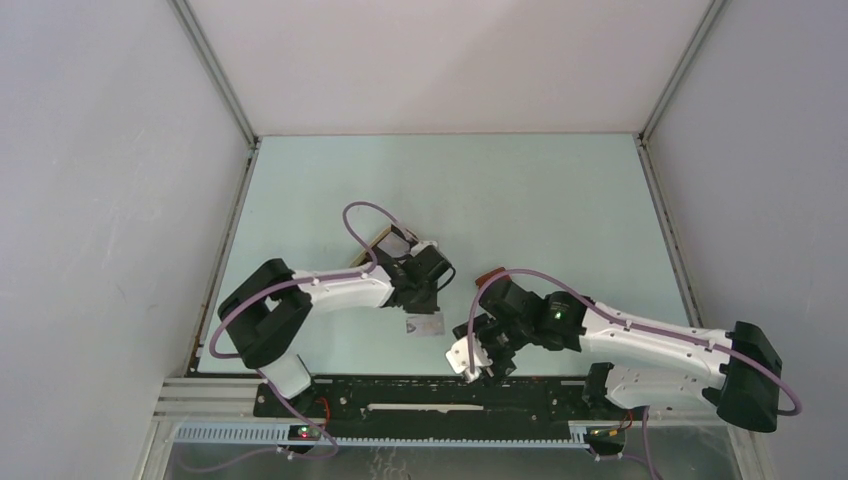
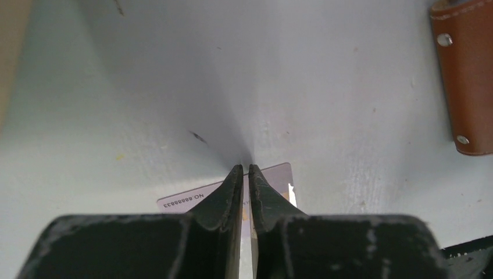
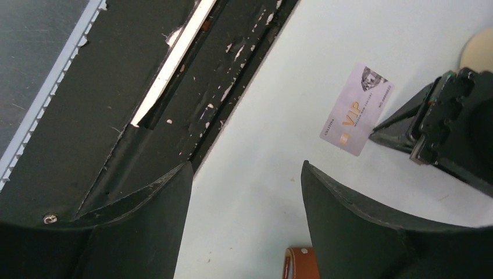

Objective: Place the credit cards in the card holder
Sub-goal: Move the credit card to the corner of the board.

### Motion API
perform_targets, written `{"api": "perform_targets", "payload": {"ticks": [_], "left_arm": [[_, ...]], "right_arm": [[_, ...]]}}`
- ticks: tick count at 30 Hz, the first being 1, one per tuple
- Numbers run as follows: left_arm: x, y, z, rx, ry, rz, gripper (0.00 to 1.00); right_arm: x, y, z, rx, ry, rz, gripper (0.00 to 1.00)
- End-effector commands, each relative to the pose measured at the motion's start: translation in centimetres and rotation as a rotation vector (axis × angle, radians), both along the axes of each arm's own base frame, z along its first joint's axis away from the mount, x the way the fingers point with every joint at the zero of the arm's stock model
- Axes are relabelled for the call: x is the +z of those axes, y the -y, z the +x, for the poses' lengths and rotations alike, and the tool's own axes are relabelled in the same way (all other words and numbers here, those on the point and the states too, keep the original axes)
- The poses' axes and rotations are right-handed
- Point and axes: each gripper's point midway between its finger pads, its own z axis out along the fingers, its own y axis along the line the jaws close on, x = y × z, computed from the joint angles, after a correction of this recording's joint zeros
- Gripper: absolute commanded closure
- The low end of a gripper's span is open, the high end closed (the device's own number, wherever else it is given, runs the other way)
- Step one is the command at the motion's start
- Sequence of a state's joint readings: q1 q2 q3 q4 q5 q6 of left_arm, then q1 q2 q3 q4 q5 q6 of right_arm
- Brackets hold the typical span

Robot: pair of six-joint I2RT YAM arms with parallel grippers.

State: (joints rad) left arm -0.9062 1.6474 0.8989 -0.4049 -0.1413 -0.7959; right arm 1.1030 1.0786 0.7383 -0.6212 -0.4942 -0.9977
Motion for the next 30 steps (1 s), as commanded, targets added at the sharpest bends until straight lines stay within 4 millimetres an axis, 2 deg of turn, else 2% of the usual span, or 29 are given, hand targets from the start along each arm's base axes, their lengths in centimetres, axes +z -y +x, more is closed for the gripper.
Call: {"api": "perform_targets", "payload": {"ticks": [1,5,8,16,20,30], "left_arm": [[-3.9,-3.0,-5.4,-0.01,-0.171,0.157,0.88],[-3.9,-2.8,-7.0,-0.014,-0.184,0.157,0.88],[-3.9,-3.4,-7.4,-0.006,-0.177,0.175,0.88],[-2.1,-5.4,-4.7,0.041,-0.084,0.231,0.8],[-2.5,-5.9,-4.4,0.038,-0.11,0.255,0.77],[-4.0,-5.7,-8.1,-0.008,-0.208,0.24,0.78]], "right_arm": [[-0.7,-0.5,-0.3,0.026,0.044,-0.011,0.23],[-0.6,-0.8,-0.6,0.037,0.064,-0.004,0.23],[-0.6,-1.0,-0.8,0.046,0.078,0.003,0.23],[-0.5,-1.3,-0.9,0.043,0.084,0.009,0.23],[-0.7,-1.5,-0.8,0.034,0.087,0.006,0.23],[-0.7,-2.2,-1.2,0.038,0.096,0.014,0.23]]}}
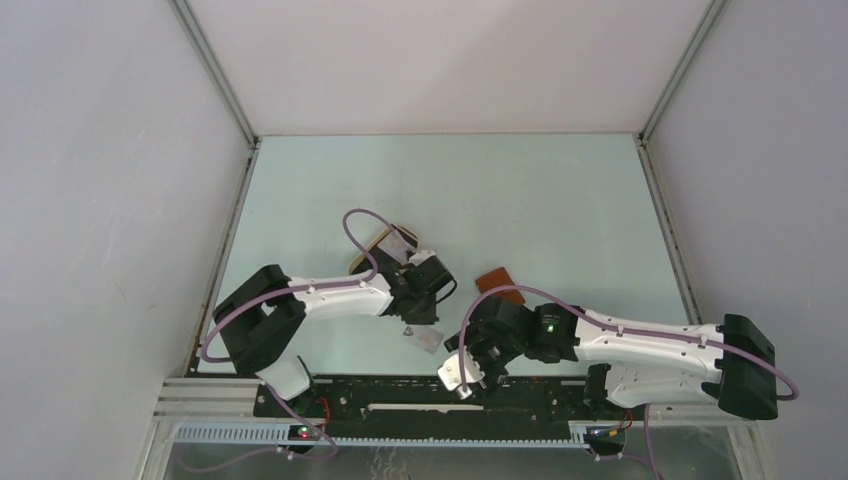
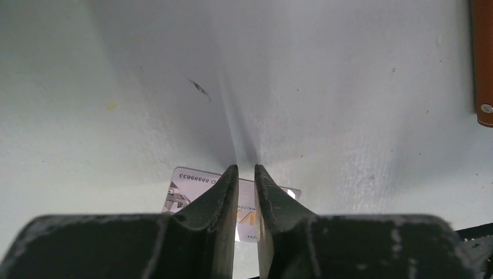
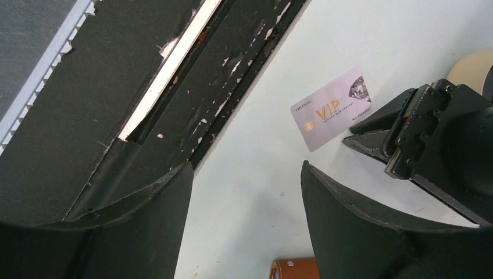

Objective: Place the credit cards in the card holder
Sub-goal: Move the credit card to the corner of the board.

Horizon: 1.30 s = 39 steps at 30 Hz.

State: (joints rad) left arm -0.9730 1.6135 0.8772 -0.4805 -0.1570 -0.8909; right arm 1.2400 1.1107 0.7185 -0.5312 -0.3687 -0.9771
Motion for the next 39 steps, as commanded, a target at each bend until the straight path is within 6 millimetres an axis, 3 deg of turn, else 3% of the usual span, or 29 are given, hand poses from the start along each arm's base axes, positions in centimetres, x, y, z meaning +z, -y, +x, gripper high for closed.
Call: {"api": "perform_targets", "payload": {"ticks": [1,13,26,33,39], "left_arm": [[-3.9,-5.4,-5.6,-0.039,-0.173,0.208,0.78],[-4.3,-6.3,-9.1,-0.025,-0.205,0.205,0.79],[-3.6,-6.5,-10.4,-0.005,-0.172,0.175,0.79],[-0.3,-6.2,-8.1,0.063,-0.031,0.101,0.71],[2.1,-5.8,-8.4,0.135,0.058,-0.138,0.68]], "right_arm": [[0.3,-0.6,-0.1,-0.01,0.0,0.026,0.23],[1.0,-0.7,-0.5,-0.029,-0.046,0.053,0.22],[2.0,-0.4,-0.1,-0.067,-0.109,0.073,0.22],[2.3,-0.4,0.1,-0.092,-0.155,0.076,0.22],[4.0,-0.7,0.1,-0.164,-0.34,0.102,0.22]]}}
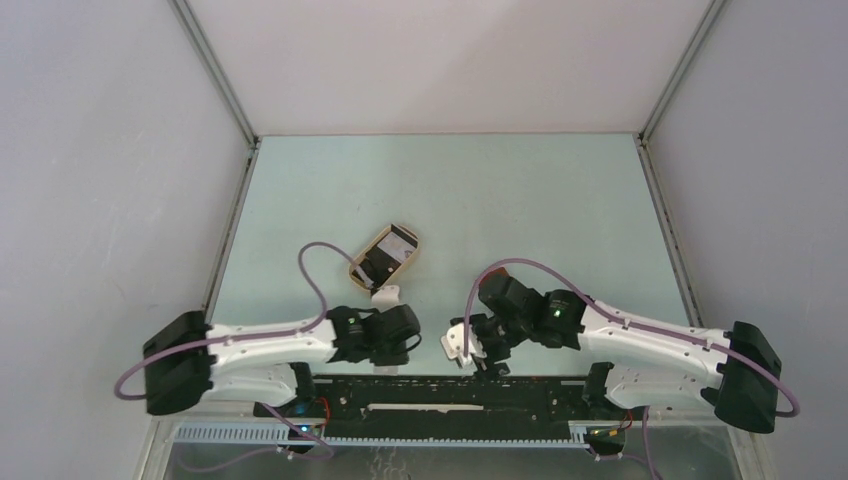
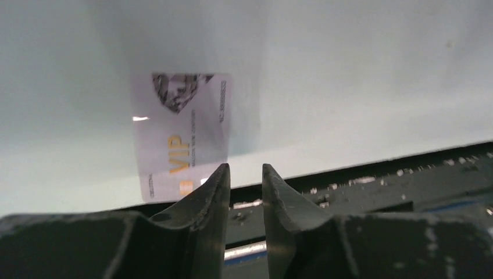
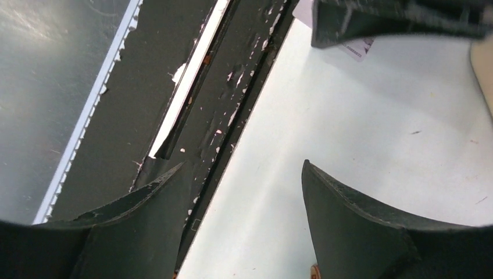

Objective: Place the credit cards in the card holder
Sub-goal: Move the credit card to the corner of the board.

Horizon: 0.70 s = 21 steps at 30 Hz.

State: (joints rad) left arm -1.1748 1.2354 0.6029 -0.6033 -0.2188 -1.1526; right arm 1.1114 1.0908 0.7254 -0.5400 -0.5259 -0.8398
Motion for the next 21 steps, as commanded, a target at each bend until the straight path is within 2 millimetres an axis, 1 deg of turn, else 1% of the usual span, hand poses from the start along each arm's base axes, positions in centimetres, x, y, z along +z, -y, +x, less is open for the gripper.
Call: {"api": "perform_targets", "payload": {"ticks": [1,3,6,8,11,13,14,15,16,18,21], "left_arm": [[1.6,-0.7,-0.2,0.081,0.083,-0.147,0.67],[2.1,-0.6,-0.6,0.095,0.1,-0.225,0.66],[2.4,-1.3,-0.7,0.123,0.126,-0.296,0.59],[2.2,-2.1,-0.8,0.137,0.138,-0.319,0.54],[2.3,-3.9,-0.6,0.174,0.166,-0.31,0.5],[2.4,-5.1,-0.5,0.194,0.181,-0.293,0.45],[2.5,-5.5,-0.2,0.2,0.193,-0.286,0.39],[2.7,-5.9,0.1,0.208,0.211,-0.277,0.36],[2.9,-6.4,0.6,0.22,0.225,-0.261,0.35],[2.9,-6.9,1.6,0.234,0.233,-0.235,0.34],[2.4,-6.5,3.0,0.227,0.199,-0.223,0.38]], "right_arm": [[3.1,-1.3,-0.3,-0.051,-0.167,0.071,0.22],[3.5,-1.6,-0.2,-0.078,-0.223,0.073,0.22],[3.7,-2.3,0.0,-0.117,-0.315,0.067,0.22],[3.8,-2.9,0.3,-0.151,-0.398,0.062,0.23],[3.9,-4.3,0.8,-0.212,-0.544,0.032,0.26],[3.7,-5.4,1.2,-0.256,-0.629,-0.004,0.32],[3.5,-5.9,1.3,-0.273,-0.665,-0.028,0.35],[3.4,-6.5,1.6,-0.29,-0.687,-0.044,0.38],[3.1,-6.9,1.9,-0.312,-0.71,-0.064,0.41],[2.7,-7.2,2.3,-0.34,-0.767,-0.096,0.47],[2.0,-6.9,3.0,-0.381,-0.836,-0.121,0.54]]}}
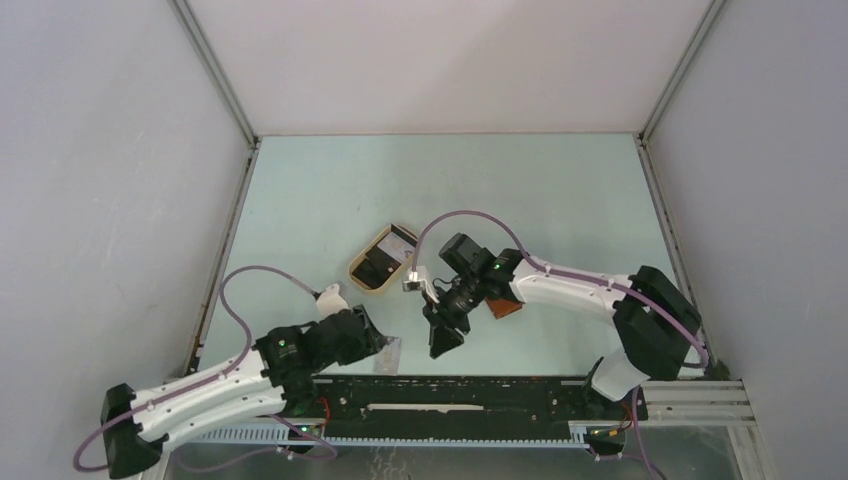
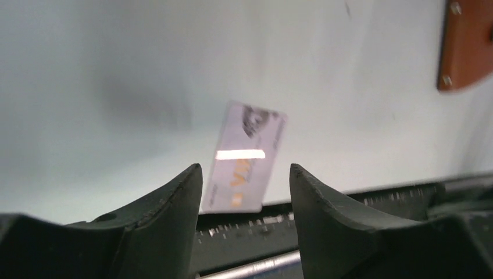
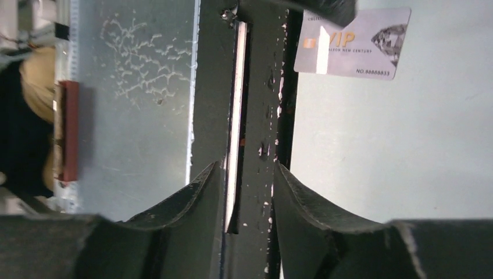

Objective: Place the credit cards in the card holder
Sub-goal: Move the credit card to the corner of the board.

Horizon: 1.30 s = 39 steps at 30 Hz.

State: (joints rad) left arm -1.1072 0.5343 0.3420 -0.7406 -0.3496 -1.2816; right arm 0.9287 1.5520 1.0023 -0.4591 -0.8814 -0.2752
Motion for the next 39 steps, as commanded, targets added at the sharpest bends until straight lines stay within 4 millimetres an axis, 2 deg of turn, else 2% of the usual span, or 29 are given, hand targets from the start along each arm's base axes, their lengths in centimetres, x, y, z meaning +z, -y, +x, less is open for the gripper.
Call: {"api": "perform_targets", "payload": {"ticks": [1,3,5,14,18,23,30,39], "left_arm": [[-0.3,-0.6,2.2,-0.001,-0.012,0.087,0.39],[-0.3,-1.3,2.6,0.006,-0.038,0.173,0.38],[-0.4,-1.1,2.7,-0.02,-0.062,0.21,0.37],[-2.5,1.5,1.6,-0.12,-0.18,0.105,0.44],[-3.8,1.9,0.7,-0.159,-0.249,0.115,0.5],[-4.5,2.7,-1.0,-0.21,-0.325,0.087,0.6],[-4.6,4.0,-2.7,-0.268,-0.361,0.084,0.61],[-3.5,4.4,-1.8,-0.24,-0.308,0.057,0.6]], "right_arm": [[1.1,-0.3,0.9,-0.081,-0.152,-0.005,0.54],[0.6,-0.1,1.6,-0.127,-0.174,-0.01,0.55],[0.1,0.1,1.8,-0.158,-0.207,-0.018,0.55],[-0.6,0.0,1.6,-0.167,-0.275,-0.038,0.56],[-0.8,0.0,1.6,-0.166,-0.287,-0.046,0.56],[-1.2,0.2,1.8,-0.181,-0.291,-0.062,0.57],[-2.0,0.3,1.7,-0.183,-0.3,-0.087,0.57],[-3.3,0.2,1.2,-0.171,-0.306,-0.122,0.57]]}}
